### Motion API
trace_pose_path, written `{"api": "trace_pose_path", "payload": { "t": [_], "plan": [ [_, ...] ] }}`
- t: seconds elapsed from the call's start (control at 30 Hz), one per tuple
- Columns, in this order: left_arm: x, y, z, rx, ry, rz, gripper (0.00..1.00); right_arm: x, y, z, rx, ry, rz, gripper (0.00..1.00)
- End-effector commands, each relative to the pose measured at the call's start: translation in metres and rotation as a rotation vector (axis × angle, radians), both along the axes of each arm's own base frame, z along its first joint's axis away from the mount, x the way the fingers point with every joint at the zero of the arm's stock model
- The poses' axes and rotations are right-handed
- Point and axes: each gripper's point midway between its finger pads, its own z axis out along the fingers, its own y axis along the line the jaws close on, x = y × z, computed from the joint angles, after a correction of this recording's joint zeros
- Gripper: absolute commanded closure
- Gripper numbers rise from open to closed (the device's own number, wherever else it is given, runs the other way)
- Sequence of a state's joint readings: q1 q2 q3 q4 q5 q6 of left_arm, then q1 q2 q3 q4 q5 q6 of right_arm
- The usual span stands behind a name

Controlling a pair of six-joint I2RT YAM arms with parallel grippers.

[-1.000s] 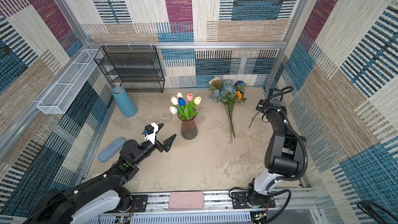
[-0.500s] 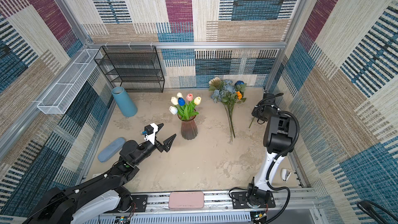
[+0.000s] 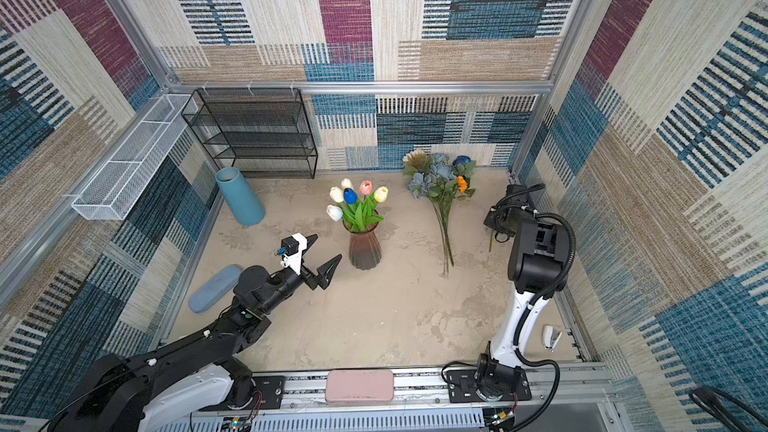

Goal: Arrange flowers in a vase
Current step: Pick up the flower from the top-right of the table, then place the flower in the vase.

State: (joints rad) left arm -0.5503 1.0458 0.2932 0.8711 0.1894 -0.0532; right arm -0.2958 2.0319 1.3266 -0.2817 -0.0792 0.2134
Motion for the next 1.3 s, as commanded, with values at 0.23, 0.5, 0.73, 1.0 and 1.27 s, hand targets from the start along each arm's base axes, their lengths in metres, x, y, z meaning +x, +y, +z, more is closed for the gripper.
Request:
{"api": "trace_pose_path", "payload": {
  "t": [0.23, 0.5, 0.73, 1.0, 1.27],
  "plan": [
    [0.011, 0.016, 0.02, -0.038, -0.063, 0.11, 0.02, 0.002, 0.034, 0.101, 0.065, -0.289, 0.113, 1.0],
    [0.019, 0.023, 0.028, -0.064, -0.053, 0.17, 0.02, -0.033, 0.142, 0.277, 0.119, -0.776, 0.506, 1.0],
    [0.023, 0.019, 0.033, -0.083, -0.053, 0.16, 0.02, -0.159, 0.264, 0.393, 0.196, -1.272, 1.046, 1.0],
    [0.025, 0.01, 0.036, -0.088, -0.051, 0.118, 0.02, -0.254, 0.333, 0.418, 0.282, -1.609, 1.289, 1.0],
    [0.027, 0.001, 0.038, -0.097, -0.049, 0.079, 0.02, -0.236, 0.363, 0.403, 0.414, -1.706, 1.175, 1.0]
  ]
}}
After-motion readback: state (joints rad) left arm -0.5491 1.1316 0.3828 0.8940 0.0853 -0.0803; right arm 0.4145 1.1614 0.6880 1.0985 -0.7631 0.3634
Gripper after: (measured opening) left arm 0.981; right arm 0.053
